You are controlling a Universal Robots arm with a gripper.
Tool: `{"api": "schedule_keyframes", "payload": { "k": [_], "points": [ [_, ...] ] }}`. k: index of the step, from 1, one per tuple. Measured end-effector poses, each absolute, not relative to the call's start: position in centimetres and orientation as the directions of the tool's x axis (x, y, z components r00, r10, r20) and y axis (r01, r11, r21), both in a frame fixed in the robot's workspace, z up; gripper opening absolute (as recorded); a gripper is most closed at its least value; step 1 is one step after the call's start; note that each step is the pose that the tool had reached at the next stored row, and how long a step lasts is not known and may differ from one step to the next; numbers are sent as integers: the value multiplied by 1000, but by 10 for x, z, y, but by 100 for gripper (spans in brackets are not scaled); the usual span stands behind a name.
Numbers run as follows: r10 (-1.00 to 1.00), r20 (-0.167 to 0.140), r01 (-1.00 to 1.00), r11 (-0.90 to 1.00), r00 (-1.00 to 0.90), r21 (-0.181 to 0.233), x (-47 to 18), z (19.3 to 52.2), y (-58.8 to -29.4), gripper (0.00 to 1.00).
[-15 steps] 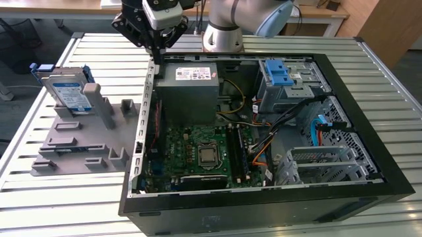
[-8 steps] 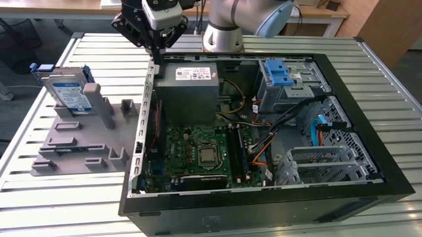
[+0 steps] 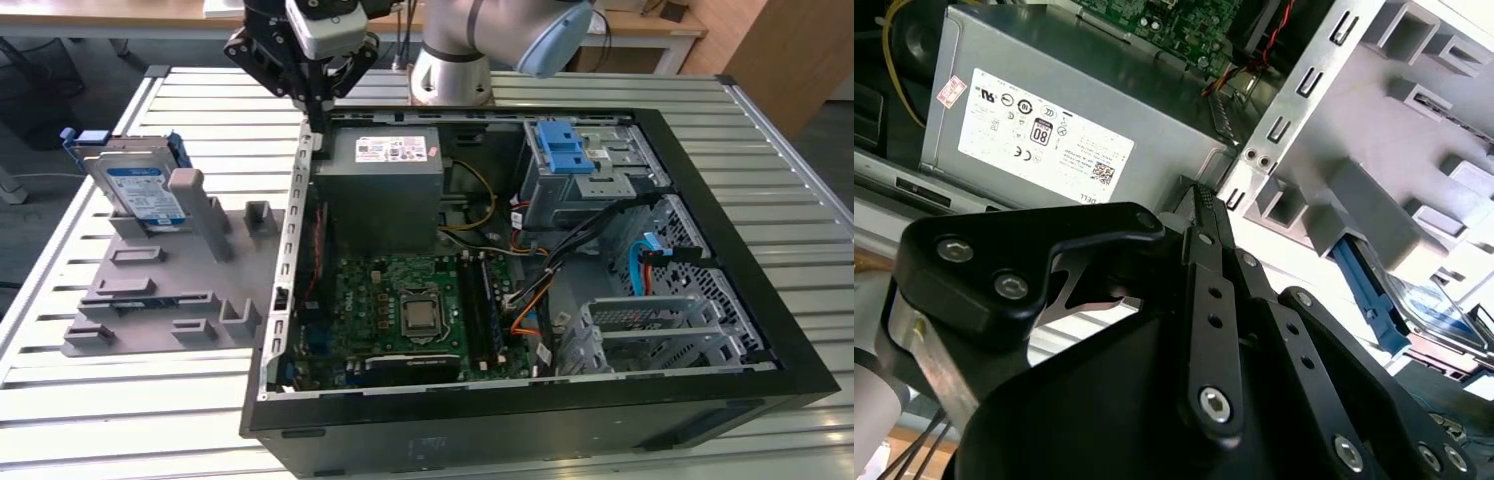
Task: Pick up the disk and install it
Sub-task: 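Reach for the disk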
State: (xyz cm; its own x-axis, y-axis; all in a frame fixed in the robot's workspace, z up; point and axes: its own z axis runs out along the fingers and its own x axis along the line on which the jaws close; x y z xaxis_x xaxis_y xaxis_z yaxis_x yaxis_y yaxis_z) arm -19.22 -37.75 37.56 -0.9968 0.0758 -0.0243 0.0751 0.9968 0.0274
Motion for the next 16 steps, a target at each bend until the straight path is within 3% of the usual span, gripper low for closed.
{"api": "schedule_keyframes", "payload": {
  "k": [16],
  "points": [
    [62,-13,62,998,-998,27,-202,374,-374,11]
  ]
}}
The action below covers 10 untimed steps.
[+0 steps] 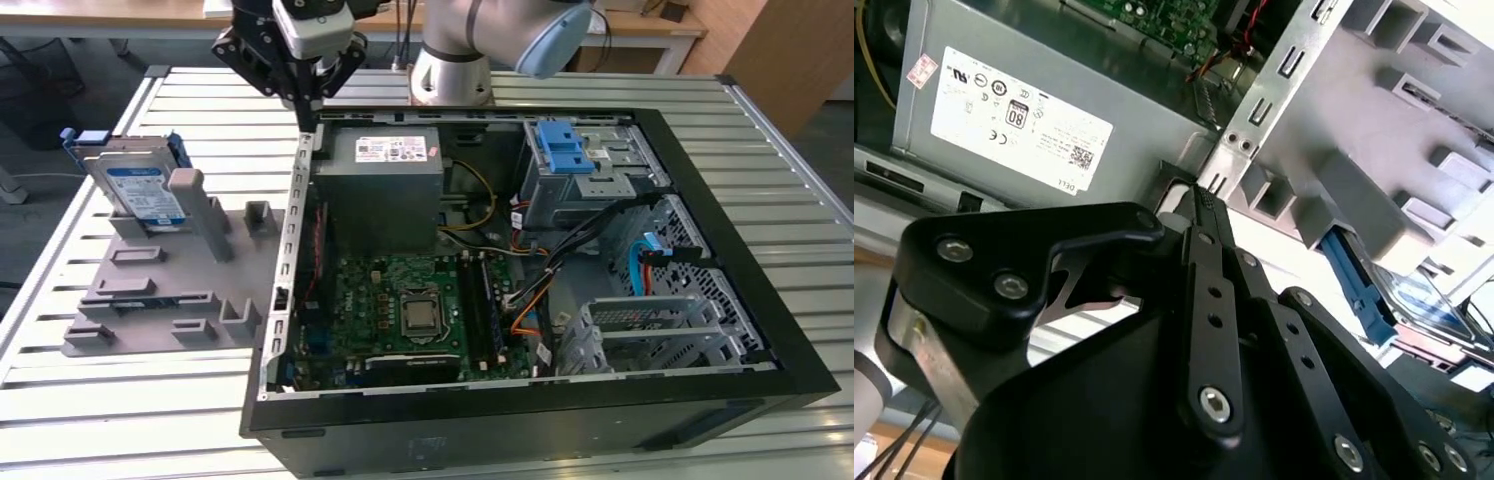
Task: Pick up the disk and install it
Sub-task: 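Reach for the disk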
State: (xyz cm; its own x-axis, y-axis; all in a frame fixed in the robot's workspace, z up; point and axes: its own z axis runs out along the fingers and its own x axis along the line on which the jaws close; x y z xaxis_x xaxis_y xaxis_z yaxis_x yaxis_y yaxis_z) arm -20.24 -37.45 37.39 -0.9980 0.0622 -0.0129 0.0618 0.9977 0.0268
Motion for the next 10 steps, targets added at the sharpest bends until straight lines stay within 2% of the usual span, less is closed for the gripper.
{"api": "schedule_keyframes", "payload": {
  "k": [10],
  "points": [
    [14,-13,14,1000,-1000,27,-213,372,-370,11]
  ]
}}
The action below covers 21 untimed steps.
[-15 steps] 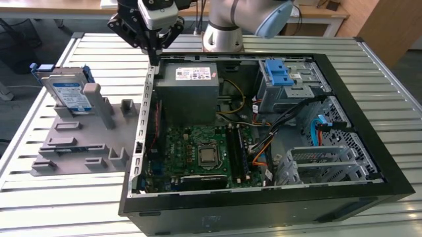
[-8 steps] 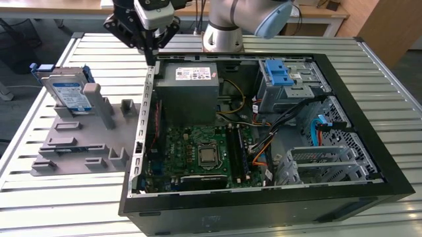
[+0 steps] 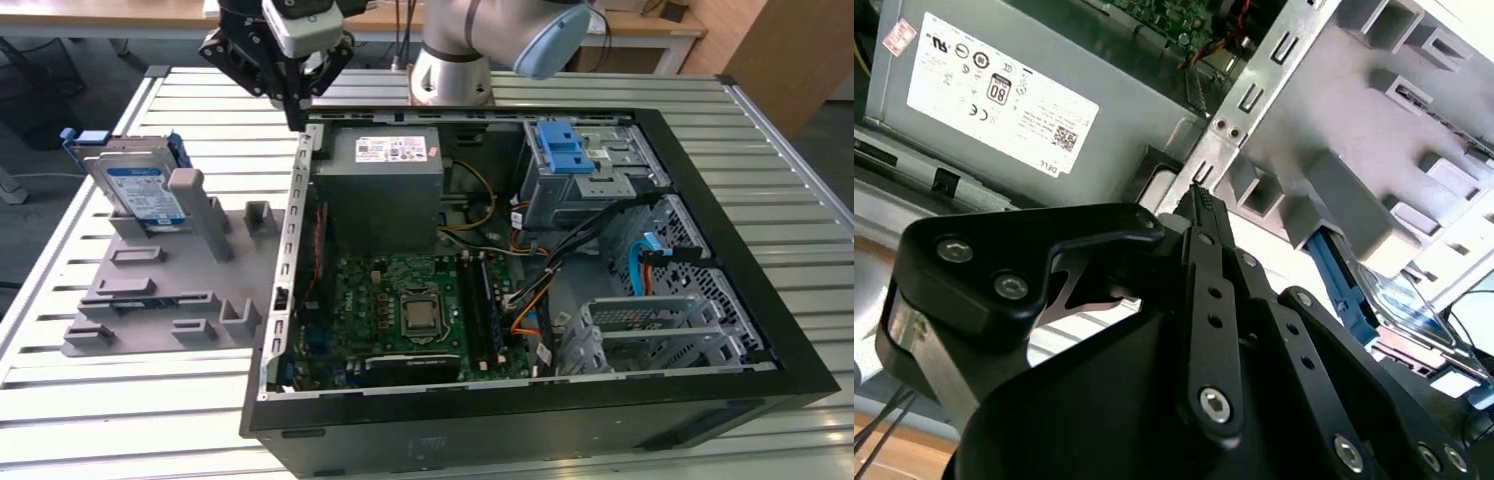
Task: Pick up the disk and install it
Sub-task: 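Reach for the disk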
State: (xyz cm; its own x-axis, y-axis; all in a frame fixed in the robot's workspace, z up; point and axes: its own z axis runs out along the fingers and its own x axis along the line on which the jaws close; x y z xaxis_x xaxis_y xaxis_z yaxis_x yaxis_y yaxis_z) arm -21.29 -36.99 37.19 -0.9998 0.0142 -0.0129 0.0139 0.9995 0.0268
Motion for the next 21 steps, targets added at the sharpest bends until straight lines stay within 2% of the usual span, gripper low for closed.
{"api": "schedule_keyframes", "payload": {
  "k": [21],
  "points": [
    [14,-13,14,1000,-1000,27,-236,370,-364,11]
  ]
}}
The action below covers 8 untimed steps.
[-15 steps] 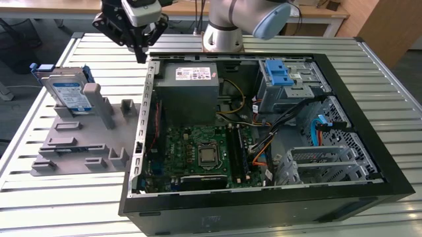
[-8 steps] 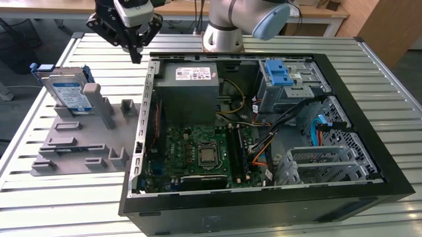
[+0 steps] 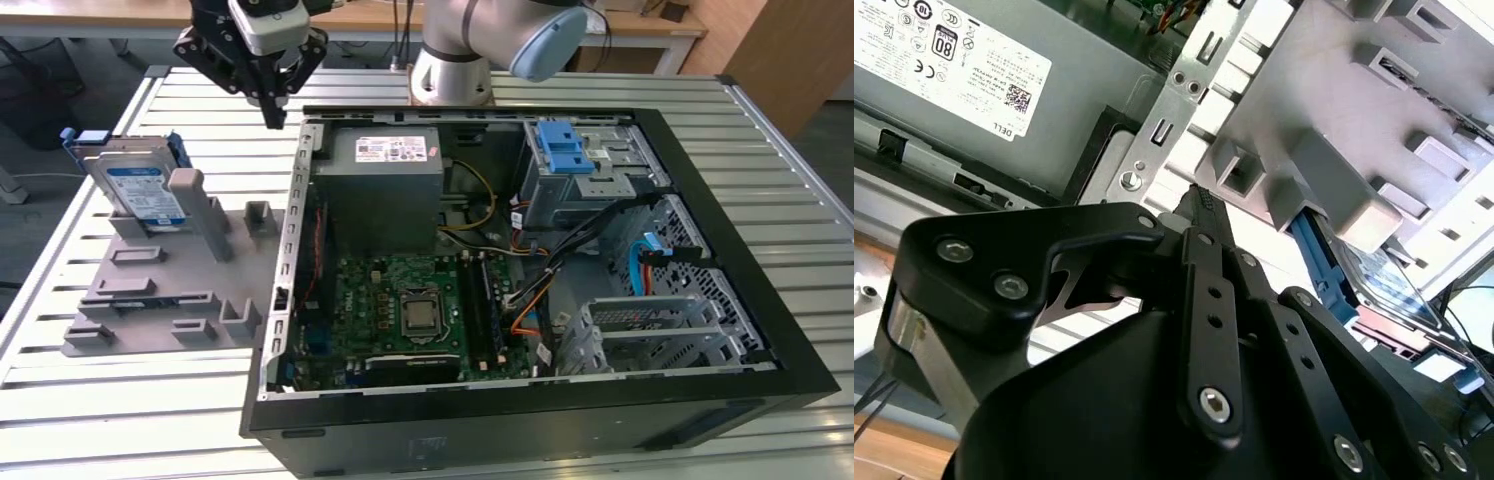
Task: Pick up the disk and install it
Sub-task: 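Reach for the disk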
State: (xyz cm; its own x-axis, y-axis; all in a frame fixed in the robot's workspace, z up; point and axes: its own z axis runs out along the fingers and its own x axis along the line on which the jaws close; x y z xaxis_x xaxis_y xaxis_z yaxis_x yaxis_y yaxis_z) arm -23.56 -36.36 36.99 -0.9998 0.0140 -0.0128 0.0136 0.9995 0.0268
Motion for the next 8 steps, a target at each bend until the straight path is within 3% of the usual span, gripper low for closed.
{"api": "schedule_keyframes", "payload": {
  "k": [8],
  "points": [
    [-8,-13,-9,1000,-1000,27,-239,370,-357,11]
  ]
}}
